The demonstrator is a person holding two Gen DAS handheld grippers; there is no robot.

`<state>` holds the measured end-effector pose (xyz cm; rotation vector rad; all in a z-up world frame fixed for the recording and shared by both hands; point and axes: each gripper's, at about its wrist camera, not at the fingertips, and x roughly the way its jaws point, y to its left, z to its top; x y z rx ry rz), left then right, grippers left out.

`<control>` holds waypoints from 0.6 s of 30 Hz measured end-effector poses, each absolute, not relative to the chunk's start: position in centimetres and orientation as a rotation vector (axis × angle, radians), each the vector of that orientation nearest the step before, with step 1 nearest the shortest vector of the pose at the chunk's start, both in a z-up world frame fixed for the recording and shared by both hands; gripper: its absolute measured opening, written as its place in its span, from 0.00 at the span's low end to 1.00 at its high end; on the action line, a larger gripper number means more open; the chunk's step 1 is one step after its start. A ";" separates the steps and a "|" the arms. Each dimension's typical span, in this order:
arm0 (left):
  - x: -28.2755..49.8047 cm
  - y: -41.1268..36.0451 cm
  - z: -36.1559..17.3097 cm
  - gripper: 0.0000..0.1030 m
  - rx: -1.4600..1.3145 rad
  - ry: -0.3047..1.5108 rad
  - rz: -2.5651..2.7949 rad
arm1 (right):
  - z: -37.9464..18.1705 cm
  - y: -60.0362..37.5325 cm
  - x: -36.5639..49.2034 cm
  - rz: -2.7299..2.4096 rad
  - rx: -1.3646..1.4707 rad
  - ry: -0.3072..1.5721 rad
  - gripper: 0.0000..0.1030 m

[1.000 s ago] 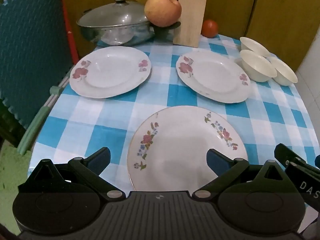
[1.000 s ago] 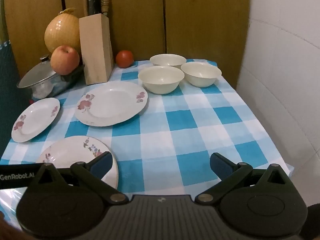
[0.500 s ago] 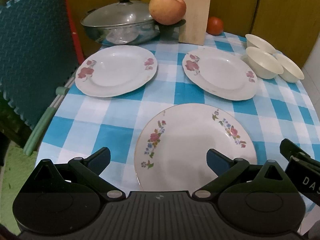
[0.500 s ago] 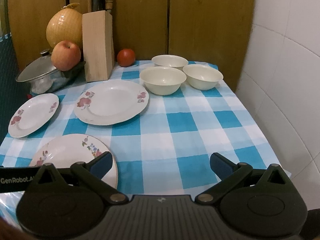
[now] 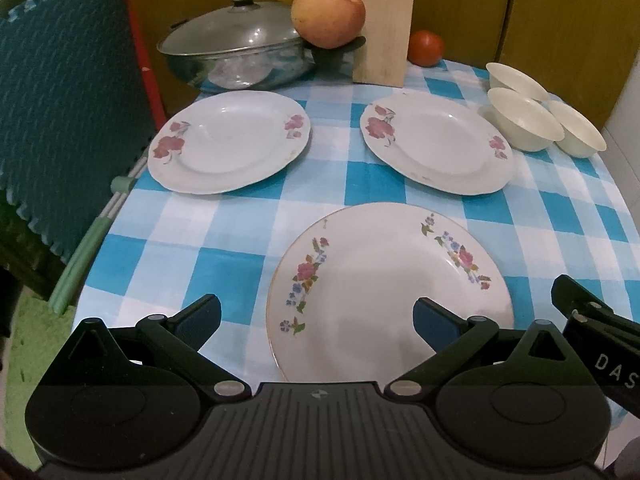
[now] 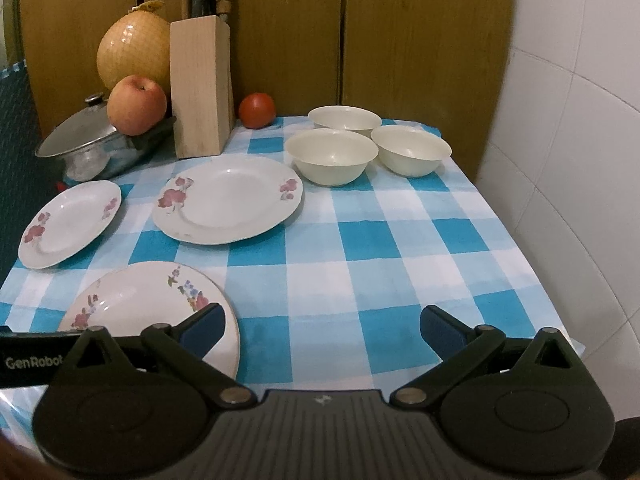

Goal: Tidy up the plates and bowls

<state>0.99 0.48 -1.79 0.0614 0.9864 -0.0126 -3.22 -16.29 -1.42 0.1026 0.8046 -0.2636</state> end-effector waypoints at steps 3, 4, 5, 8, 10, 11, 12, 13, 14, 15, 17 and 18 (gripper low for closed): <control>1.0 0.5 -1.9 1.00 0.057 0.988 -0.010 | -1.5 -16.4 -3.2 -0.263 0.102 0.810 0.99; 1.0 0.5 -1.9 1.00 0.058 0.989 -0.009 | -1.5 -16.4 -3.2 -0.263 0.102 0.810 0.99; 1.0 0.5 -1.9 1.00 0.060 0.990 -0.008 | -1.5 -16.3 -3.2 -0.262 0.101 0.811 0.99; 1.0 0.5 -1.9 1.00 0.061 0.989 -0.010 | -1.6 -16.3 -3.1 -0.259 0.099 0.813 0.99; 1.0 0.5 -1.9 1.00 0.063 0.988 -0.011 | -1.7 -16.3 -3.1 -0.259 0.097 0.816 0.99; 1.0 0.5 -1.9 1.00 0.063 0.989 -0.011 | -1.7 -16.3 -3.1 -0.259 0.098 0.817 0.99; 1.0 0.5 -1.9 1.00 0.065 0.988 -0.010 | -1.7 -16.3 -3.2 -0.259 0.099 0.818 0.99; 1.0 0.5 -1.9 1.00 0.066 0.989 -0.010 | -1.6 -16.2 -3.1 -0.260 0.098 0.819 0.99; 1.0 0.5 -1.9 1.00 0.066 0.989 -0.010 | -1.6 -16.2 -3.1 -0.260 0.096 0.819 0.99; 1.0 0.5 -1.9 1.00 0.067 0.990 -0.010 | -1.6 -16.2 -3.1 -0.260 0.095 0.819 0.99; 1.0 0.5 -1.9 1.00 0.068 0.989 -0.010 | -1.6 -16.2 -3.1 -0.260 0.095 0.821 0.99; 1.0 0.5 -1.9 1.00 0.069 0.989 -0.009 | -1.6 -16.2 -3.1 -0.261 0.096 0.821 0.99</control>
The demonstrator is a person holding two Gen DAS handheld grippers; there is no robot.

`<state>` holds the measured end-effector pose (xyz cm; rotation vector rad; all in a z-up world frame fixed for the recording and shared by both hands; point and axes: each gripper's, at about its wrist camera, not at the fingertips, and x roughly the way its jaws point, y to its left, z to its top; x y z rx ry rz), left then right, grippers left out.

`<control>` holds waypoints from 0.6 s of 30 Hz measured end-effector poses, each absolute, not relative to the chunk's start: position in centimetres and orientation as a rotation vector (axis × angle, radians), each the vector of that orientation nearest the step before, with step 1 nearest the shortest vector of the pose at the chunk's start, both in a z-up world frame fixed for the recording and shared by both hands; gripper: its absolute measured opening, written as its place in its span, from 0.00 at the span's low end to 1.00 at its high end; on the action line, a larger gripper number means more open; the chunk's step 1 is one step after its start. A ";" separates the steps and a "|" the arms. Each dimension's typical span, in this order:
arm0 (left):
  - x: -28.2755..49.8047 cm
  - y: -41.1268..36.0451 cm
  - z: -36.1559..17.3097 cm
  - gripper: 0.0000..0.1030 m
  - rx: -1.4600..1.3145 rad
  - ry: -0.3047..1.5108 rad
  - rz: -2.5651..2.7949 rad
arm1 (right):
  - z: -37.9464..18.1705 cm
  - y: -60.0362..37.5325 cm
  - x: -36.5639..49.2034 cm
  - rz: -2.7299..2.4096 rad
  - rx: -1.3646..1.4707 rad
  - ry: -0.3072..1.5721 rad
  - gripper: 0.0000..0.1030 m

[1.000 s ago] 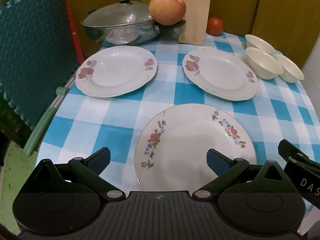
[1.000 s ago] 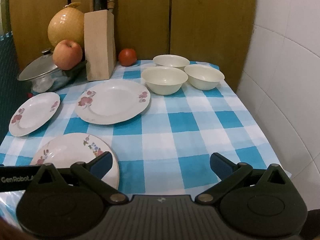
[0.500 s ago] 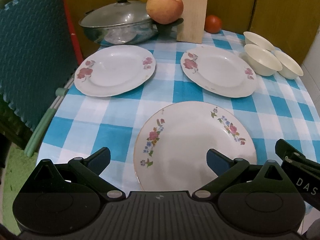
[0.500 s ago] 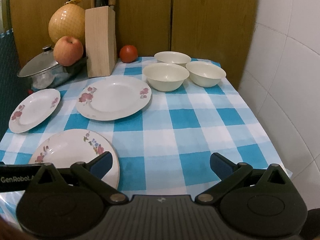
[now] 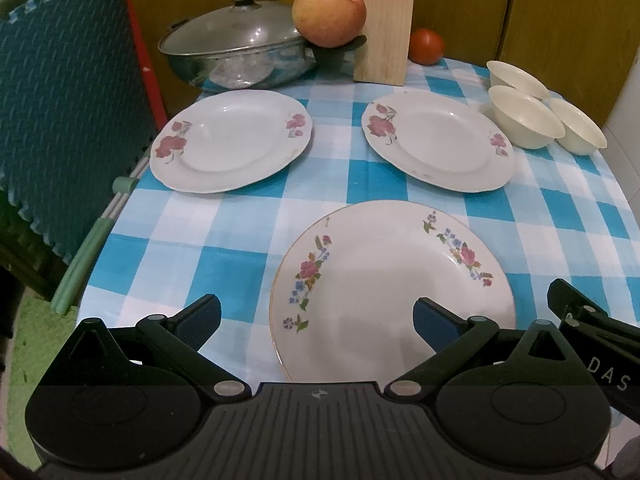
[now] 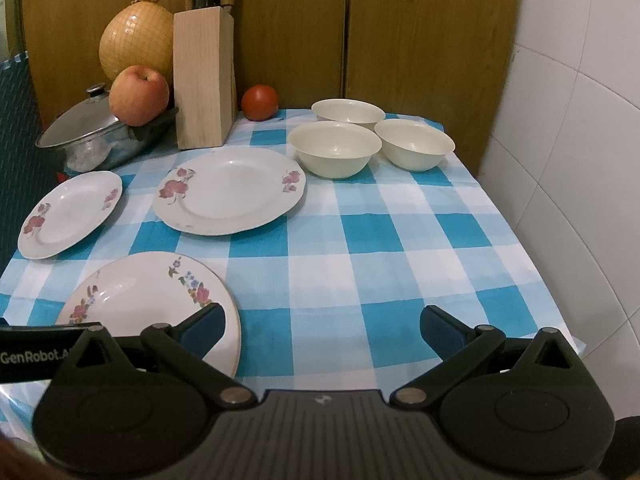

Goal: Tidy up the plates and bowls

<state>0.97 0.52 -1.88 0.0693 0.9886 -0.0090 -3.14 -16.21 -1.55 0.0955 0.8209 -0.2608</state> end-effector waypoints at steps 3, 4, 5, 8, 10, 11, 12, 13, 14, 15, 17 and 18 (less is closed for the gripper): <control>0.9 0.5 -1.9 1.00 0.072 0.988 -0.010 | -1.6 -16.2 -3.1 -0.261 0.095 0.821 0.99; 0.9 0.5 -1.9 1.00 0.071 0.989 -0.010 | -1.5 -16.2 -3.1 -0.261 0.094 0.821 0.99; 0.9 0.6 -1.8 1.00 0.073 0.989 -0.010 | -1.6 -16.2 -3.1 -0.261 0.095 0.821 0.99; 0.9 0.5 -1.8 1.00 0.078 0.987 -0.009 | -1.5 -16.2 -3.1 -0.260 0.094 0.823 0.99; 0.9 0.5 -1.8 1.00 0.076 0.987 -0.010 | -1.6 -16.2 -3.1 -0.260 0.095 0.822 0.99; 0.9 0.6 -1.8 1.00 0.076 0.987 -0.010 | -1.5 -16.2 -3.1 -0.259 0.095 0.823 0.99; 0.9 0.5 -1.8 1.00 0.077 0.987 -0.009 | -1.6 -16.2 -3.1 -0.260 0.096 0.824 0.99; 0.9 0.5 -1.8 1.00 0.078 0.986 -0.009 | -1.6 -16.2 -3.1 -0.258 0.101 0.827 0.99; 0.9 0.6 -1.8 1.00 0.078 0.987 -0.009 | -1.6 -16.3 -3.1 -0.257 0.105 0.829 0.99; 0.9 0.6 -1.8 1.00 0.079 0.987 -0.009 | -1.6 -16.3 -3.1 -0.256 0.108 0.831 0.99; 0.9 0.6 -1.8 1.00 0.079 0.987 -0.008 | -1.7 -16.2 -3.1 -0.257 0.107 0.830 0.99; 0.9 0.6 -1.8 1.00 0.080 0.987 -0.008 | -1.7 -16.3 -3.1 -0.257 0.107 0.830 0.99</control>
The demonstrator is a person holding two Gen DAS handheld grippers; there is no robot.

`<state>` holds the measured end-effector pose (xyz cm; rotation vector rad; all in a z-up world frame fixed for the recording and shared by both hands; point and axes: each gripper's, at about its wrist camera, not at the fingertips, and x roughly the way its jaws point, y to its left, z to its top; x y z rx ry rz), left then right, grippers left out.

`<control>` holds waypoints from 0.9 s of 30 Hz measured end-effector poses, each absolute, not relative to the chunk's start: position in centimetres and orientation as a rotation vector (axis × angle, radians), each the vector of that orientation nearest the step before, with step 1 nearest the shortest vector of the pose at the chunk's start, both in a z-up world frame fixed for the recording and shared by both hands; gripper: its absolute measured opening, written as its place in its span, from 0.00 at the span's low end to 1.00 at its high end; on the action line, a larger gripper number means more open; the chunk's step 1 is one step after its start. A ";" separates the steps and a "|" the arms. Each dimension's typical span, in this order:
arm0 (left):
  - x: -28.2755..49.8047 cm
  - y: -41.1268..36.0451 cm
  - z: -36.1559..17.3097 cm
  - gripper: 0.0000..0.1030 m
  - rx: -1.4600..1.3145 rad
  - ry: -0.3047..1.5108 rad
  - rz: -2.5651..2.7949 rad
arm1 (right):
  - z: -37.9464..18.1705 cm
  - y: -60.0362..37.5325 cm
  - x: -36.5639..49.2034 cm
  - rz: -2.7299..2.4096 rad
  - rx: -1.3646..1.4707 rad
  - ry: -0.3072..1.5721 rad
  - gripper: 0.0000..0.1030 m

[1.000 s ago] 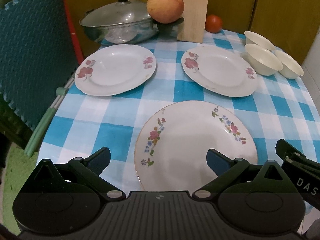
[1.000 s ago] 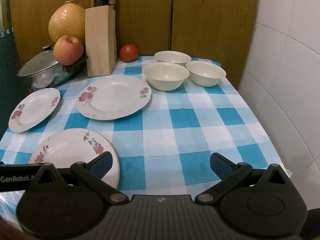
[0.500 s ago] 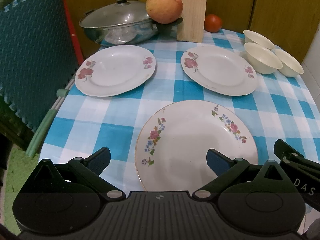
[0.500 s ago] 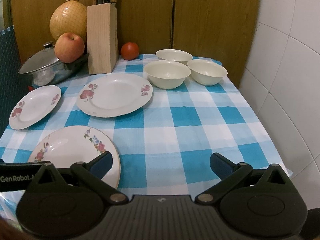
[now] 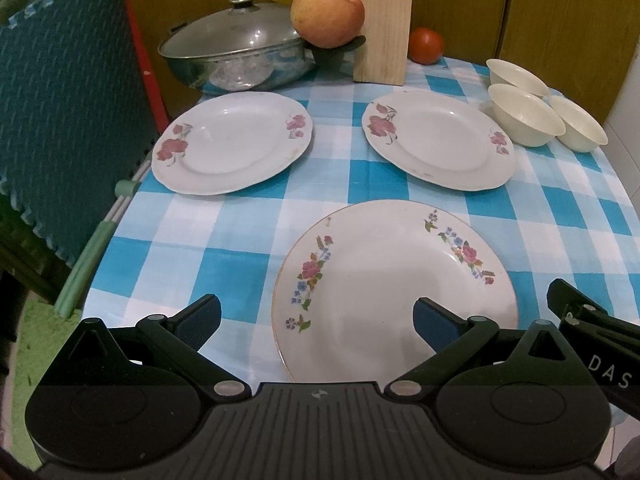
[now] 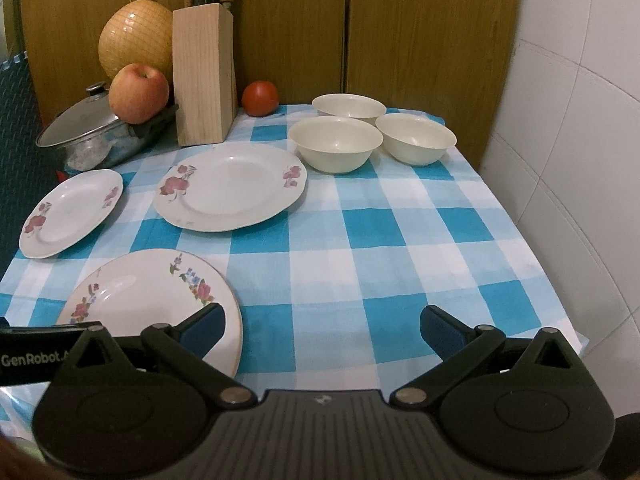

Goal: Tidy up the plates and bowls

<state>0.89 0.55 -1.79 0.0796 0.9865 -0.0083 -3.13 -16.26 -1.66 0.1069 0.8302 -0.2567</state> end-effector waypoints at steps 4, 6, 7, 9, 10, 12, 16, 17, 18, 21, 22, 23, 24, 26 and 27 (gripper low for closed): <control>0.9 0.6 -1.8 1.00 0.083 0.984 -0.008 | -1.7 -16.2 -3.1 -0.256 0.109 0.832 0.99; 0.9 0.6 -1.8 1.00 0.083 0.986 -0.008 | -1.7 -16.2 -3.1 -0.256 0.108 0.832 0.99; 0.9 0.6 -1.8 1.00 0.082 0.987 -0.008 | -1.7 -16.2 -3.1 -0.255 0.108 0.832 0.99; 0.9 0.6 -1.8 1.00 0.083 0.987 -0.009 | -1.8 -16.1 -3.1 -0.254 0.111 0.833 0.99; 0.8 0.7 -1.8 1.00 0.086 0.987 -0.008 | -1.8 -16.1 -3.1 -0.251 0.113 0.835 0.99; 0.8 0.7 -1.8 1.00 0.091 0.987 -0.005 | -1.9 -16.1 -3.0 -0.244 0.119 0.839 0.99; 0.7 0.8 -1.8 1.00 0.090 0.989 -0.002 | -2.2 -16.2 -2.9 -0.234 0.132 0.853 0.99; 0.7 0.8 -1.9 1.00 0.090 0.989 -0.002 | -2.3 -16.2 -2.8 -0.233 0.132 0.855 0.99; 0.7 0.8 -1.9 1.00 0.091 0.989 -0.002 | -2.3 -16.3 -2.8 -0.232 0.136 0.858 0.99; 0.8 0.7 -1.9 1.00 0.096 0.990 -0.002 | -2.3 -16.5 -2.8 -0.227 0.154 0.861 0.99; 0.9 0.7 -2.0 1.00 0.099 0.993 0.000 | -2.3 -16.6 -2.7 -0.224 0.159 0.862 0.99; 0.9 0.8 -2.1 1.00 0.100 0.997 0.003 | -2.4 -16.7 -2.7 -0.217 0.166 0.866 0.99; 0.9 0.7 -2.2 1.00 0.101 1.000 0.006 | -2.6 -16.8 -2.6 -0.212 0.175 0.871 0.99; 1.0 0.7 -2.4 1.00 0.107 1.005 0.017 | -3.0 -17.0 -2.4 -0.209 0.189 0.888 0.99; 1.1 0.8 -2.6 1.00 0.112 1.010 0.022 | -3.2 -17.1 -2.2 -0.209 0.194 0.893 0.99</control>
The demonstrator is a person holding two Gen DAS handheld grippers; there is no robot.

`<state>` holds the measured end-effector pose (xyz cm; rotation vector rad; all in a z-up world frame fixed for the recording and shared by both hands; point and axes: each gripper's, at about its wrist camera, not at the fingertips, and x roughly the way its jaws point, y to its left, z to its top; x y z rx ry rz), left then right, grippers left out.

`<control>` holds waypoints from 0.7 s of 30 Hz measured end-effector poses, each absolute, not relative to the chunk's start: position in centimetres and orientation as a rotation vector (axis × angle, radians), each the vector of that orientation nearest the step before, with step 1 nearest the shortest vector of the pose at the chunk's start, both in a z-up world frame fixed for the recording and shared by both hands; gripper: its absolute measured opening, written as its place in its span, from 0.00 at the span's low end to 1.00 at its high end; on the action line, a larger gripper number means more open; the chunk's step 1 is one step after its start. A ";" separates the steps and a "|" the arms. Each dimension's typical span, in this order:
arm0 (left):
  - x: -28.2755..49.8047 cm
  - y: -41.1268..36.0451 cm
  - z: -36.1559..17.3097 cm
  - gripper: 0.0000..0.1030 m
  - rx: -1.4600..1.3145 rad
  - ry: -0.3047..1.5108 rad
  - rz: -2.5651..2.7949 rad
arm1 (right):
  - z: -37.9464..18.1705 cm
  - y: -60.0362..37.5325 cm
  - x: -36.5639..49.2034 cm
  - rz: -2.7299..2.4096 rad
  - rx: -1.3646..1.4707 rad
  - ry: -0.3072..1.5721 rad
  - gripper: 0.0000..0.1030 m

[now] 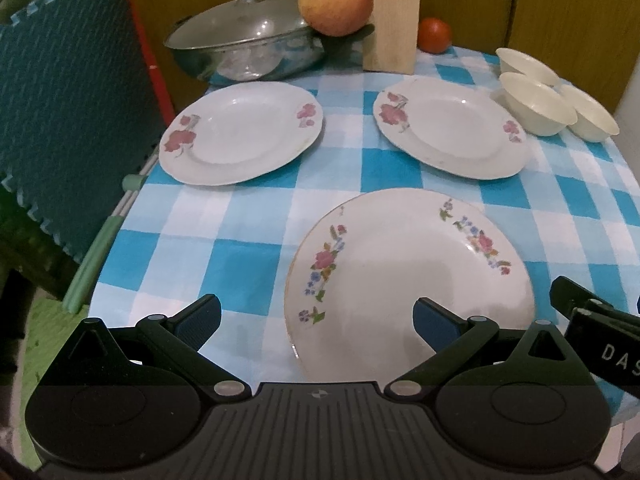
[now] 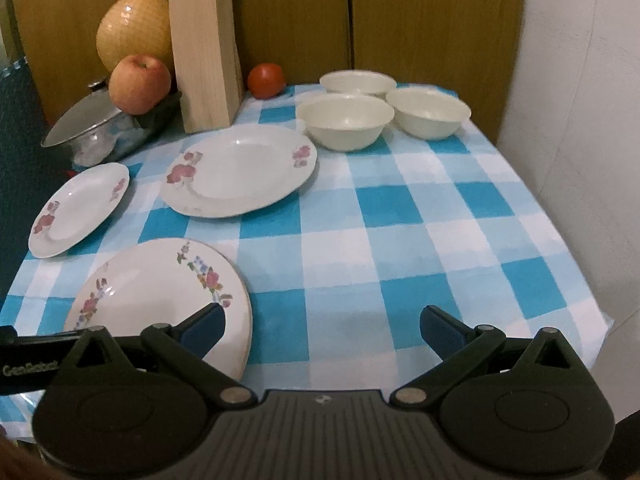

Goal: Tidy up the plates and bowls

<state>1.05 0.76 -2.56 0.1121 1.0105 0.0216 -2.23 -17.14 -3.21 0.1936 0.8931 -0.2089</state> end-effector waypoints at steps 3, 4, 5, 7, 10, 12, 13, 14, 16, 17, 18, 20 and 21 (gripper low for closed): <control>1.3 0.8 -3.2 1.00 0.122 1.036 0.027 | -3.6 -17.2 -1.8 -0.202 0.192 0.901 0.99; 1.4 0.8 -3.3 1.00 0.123 1.044 0.029 | -3.6 -17.3 -1.7 -0.201 0.192 0.897 0.99; 1.5 0.8 -3.5 1.00 0.125 1.051 0.033 | -3.8 -17.3 -1.5 -0.196 0.197 0.893 0.99; 1.7 0.9 -3.7 1.00 0.127 1.060 0.036 | -4.1 -17.4 -1.3 -0.186 0.212 0.903 0.96; 2.0 1.2 -4.0 1.00 0.106 1.079 0.037 | -4.6 -17.7 -0.9 -0.152 0.265 0.921 0.90; 2.3 1.6 -4.2 1.00 0.082 1.096 0.033 | -4.9 -17.8 -0.6 -0.132 0.299 0.938 0.86; 2.4 1.7 -4.3 1.00 0.074 1.101 0.036 | -5.1 -17.9 -0.5 -0.116 0.320 0.947 0.85; 2.5 1.8 -4.4 1.00 0.070 1.104 0.039 | -5.2 -17.9 -0.4 -0.106 0.335 0.954 0.82; 2.6 1.9 -4.5 1.00 0.053 1.105 0.033 | -5.4 -17.9 -0.2 -0.083 0.362 0.960 0.75; 2.7 2.0 -4.5 1.00 0.041 1.108 0.025 | -5.4 -17.9 -0.1 -0.082 0.356 0.954 0.74; 2.7 2.0 -4.5 1.00 0.029 1.111 0.018 | -5.4 -17.8 0.0 -0.073 0.349 0.956 0.73; 3.0 2.1 -4.7 1.00 0.009 1.121 0.011 | -5.3 -17.6 0.1 -0.064 0.341 0.955 0.69; 3.1 2.2 -4.8 0.99 0.002 1.123 0.008 | -5.3 -17.5 0.1 -0.050 0.337 0.955 0.64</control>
